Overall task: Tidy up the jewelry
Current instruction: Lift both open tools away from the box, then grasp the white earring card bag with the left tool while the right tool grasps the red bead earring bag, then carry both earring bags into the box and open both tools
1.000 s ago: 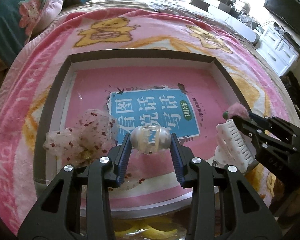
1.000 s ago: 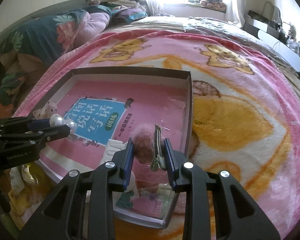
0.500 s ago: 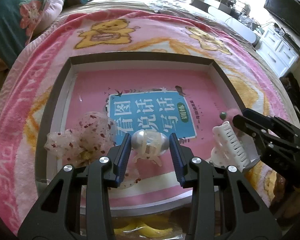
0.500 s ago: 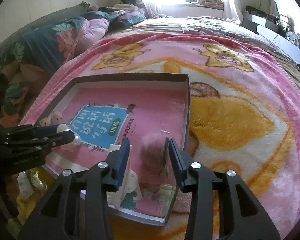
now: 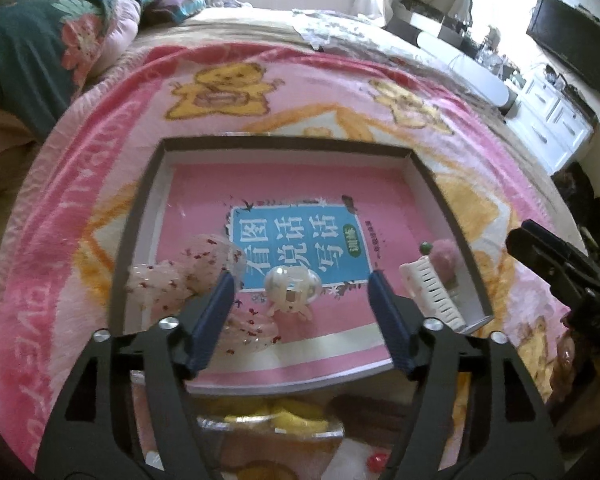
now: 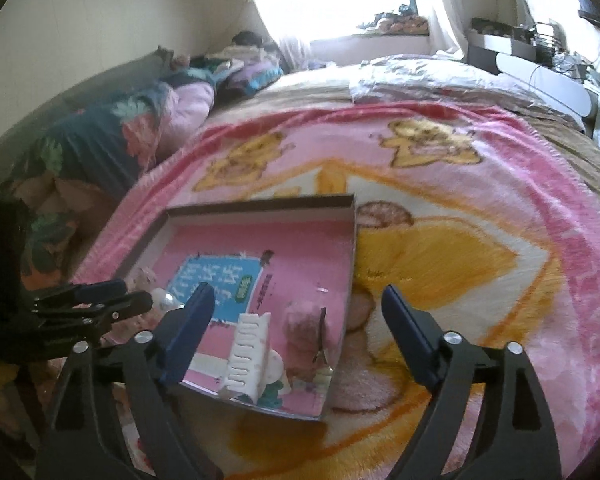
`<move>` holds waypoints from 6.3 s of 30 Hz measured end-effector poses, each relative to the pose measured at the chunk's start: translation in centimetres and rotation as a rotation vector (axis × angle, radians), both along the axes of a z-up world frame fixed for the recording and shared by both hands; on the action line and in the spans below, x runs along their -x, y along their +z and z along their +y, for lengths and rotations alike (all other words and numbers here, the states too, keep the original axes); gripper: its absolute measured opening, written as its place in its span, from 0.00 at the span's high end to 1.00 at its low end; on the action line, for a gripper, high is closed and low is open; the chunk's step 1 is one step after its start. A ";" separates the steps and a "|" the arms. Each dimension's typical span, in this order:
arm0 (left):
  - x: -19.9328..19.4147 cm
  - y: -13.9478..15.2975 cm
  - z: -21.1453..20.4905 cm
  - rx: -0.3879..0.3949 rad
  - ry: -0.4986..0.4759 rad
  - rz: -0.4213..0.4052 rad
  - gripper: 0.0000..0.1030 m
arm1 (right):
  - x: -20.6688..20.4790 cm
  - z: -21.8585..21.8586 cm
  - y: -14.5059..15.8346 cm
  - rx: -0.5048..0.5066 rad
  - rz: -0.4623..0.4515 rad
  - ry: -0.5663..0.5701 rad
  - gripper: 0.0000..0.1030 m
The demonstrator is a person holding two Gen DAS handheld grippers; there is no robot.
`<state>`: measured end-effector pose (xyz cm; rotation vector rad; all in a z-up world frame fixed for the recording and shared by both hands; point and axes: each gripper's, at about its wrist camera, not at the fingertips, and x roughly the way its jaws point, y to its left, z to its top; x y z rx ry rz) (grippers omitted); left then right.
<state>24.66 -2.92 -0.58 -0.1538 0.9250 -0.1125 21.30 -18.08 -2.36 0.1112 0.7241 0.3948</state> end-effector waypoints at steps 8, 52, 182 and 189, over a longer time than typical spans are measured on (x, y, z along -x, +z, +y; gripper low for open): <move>3.1 4.2 1.0 0.029 0.029 -0.080 0.09 | 3.6 -1.1 3.3 -0.017 -0.088 -0.023 0.15; 17.1 5.1 6.0 -0.036 0.066 -0.145 0.09 | 18.9 3.2 6.6 0.065 -0.188 0.118 0.14; 11.3 4.0 10.8 0.019 0.047 -0.200 0.42 | 10.0 12.5 4.7 -0.008 -0.101 0.257 0.68; 9.2 4.5 9.9 0.013 0.024 -0.213 0.42 | 8.1 11.2 5.2 -0.019 -0.112 0.203 0.68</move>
